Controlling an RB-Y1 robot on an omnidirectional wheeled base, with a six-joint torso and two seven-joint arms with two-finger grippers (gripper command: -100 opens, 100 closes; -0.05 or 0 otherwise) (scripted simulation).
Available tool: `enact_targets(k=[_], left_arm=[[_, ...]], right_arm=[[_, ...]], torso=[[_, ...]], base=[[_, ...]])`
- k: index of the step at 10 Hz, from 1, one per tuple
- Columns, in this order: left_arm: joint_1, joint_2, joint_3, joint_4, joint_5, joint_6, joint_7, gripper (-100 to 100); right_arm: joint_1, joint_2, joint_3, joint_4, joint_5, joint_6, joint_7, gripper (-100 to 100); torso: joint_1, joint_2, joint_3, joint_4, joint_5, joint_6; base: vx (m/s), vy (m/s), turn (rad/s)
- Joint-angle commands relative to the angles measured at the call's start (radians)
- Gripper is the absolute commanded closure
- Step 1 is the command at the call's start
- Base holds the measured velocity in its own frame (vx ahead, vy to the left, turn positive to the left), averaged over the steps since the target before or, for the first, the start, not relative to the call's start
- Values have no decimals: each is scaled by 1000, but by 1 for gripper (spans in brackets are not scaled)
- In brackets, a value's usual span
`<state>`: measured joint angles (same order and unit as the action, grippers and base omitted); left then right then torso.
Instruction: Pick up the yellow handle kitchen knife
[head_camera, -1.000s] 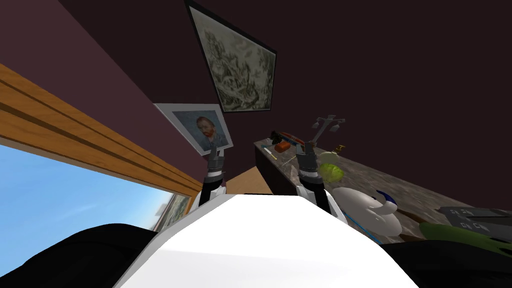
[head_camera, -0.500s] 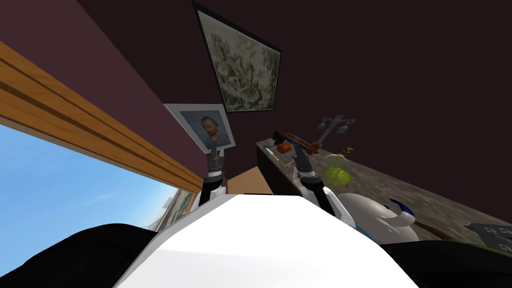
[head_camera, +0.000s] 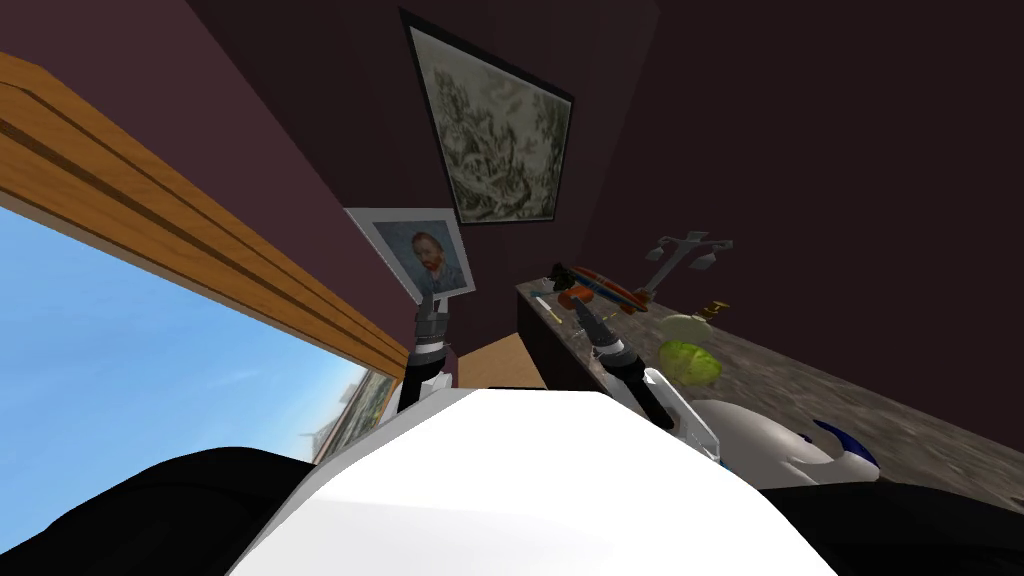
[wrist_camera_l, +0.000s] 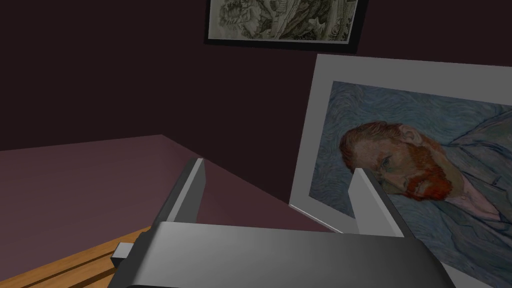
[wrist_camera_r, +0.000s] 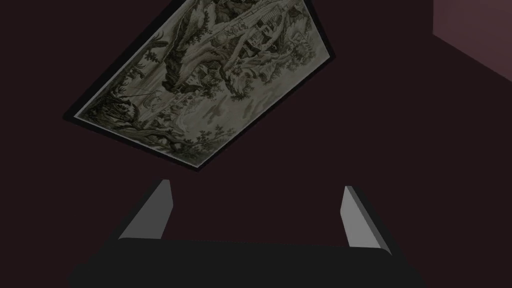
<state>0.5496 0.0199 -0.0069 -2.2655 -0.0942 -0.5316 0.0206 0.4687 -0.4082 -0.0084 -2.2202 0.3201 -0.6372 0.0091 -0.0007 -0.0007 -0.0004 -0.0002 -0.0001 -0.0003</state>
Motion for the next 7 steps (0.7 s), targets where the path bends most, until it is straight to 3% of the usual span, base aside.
enact_targets(k=[1,2,3,4,7], left_arm=[[0,0,0,0,0,0,0,0],[0,0,0,0,0,0,0,0],[0,0,0,0,0,0,0,0],[0,0,0,0,0,0,0,0],[0,0,0,0,0,0,0,0]], right_arm=[[2,-31,7,5,23,-5,-1,-100],[-2,-71,16,18,65,-9,-7,-100],[-2,-85,16,18,69,-9,-7,-100],[-7,-122,26,32,111,-14,-12,-100],[-11,-197,37,48,165,-19,-16,-100]], torso=[[0,0,0,0,0,0],[0,0,0,0,0,1],[0,0,0,0,0,0],[0,0,0,0,0,1],[0,0,0,0,0,0]], base=[[6,-9,53],[7,-8,97],[6,-9,65],[6,-9,126],[8,-11,91]])
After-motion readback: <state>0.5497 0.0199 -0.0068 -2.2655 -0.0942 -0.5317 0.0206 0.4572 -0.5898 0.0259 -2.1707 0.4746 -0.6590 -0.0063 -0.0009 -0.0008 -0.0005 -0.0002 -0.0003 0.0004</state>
